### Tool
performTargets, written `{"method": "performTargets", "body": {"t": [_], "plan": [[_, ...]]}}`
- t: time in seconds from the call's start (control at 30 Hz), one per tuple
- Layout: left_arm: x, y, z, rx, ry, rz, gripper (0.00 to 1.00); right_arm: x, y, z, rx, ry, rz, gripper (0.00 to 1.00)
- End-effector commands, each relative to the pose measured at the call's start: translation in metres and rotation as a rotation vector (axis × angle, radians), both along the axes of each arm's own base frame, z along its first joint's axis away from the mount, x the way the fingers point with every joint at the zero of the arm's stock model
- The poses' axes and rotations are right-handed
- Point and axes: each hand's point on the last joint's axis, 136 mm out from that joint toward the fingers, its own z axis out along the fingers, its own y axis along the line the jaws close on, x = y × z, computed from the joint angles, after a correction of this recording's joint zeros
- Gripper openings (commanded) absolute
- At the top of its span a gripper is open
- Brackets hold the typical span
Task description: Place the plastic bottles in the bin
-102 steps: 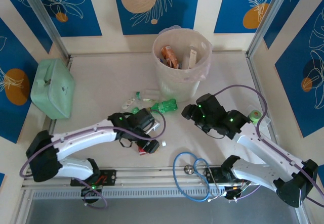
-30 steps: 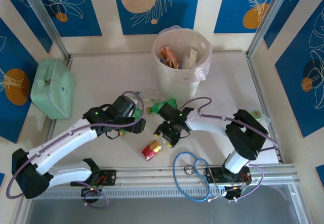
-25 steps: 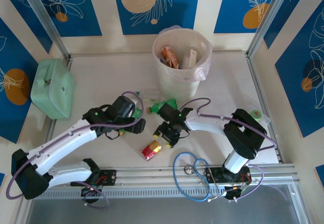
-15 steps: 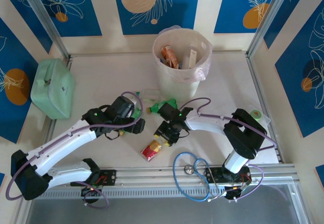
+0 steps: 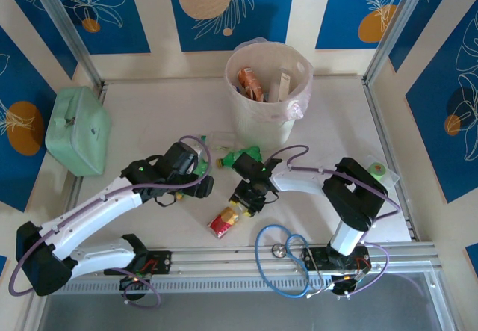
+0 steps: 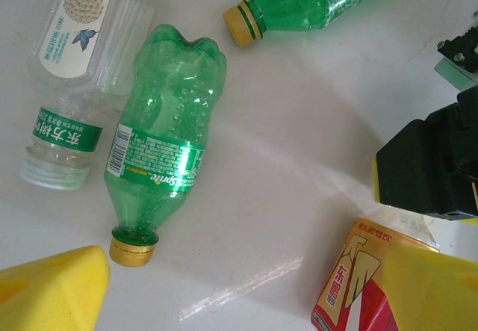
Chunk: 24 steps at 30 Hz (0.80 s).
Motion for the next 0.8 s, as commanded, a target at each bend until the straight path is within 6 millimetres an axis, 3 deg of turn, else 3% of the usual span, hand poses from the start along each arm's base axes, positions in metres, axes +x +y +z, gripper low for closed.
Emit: {"method": "performTargets", "body": {"t": [0.0, 0.23, 0.43, 0.57, 0.77], "plan": [[-0.001, 0.002, -0.004, -0.016, 0.013, 0.017, 0.93, 0.001, 0.001, 0.005, -0.002, -0.006, 0.011, 0.42], [0.000, 0.002, -0.007, -0.017, 0.021, 0.025, 0.92, 0.006, 0.003, 0.019, 0.008, -0.062, 0.028, 0.30], [0.002, 0.009, -0.009, 0.003, 0.019, 0.047, 0.93, 0.018, 0.012, 0.056, 0.070, -0.196, 0.079, 0.22], [0.005, 0.015, -0.012, -0.010, 0.036, 0.090, 0.93, 0.028, 0.011, 0.096, 0.082, -0.312, 0.120, 0.19], [0.011, 0.023, -0.011, -0.021, 0.035, 0.131, 0.94, 0.062, -0.009, 0.185, 0.125, -0.520, 0.135, 0.18]]}}
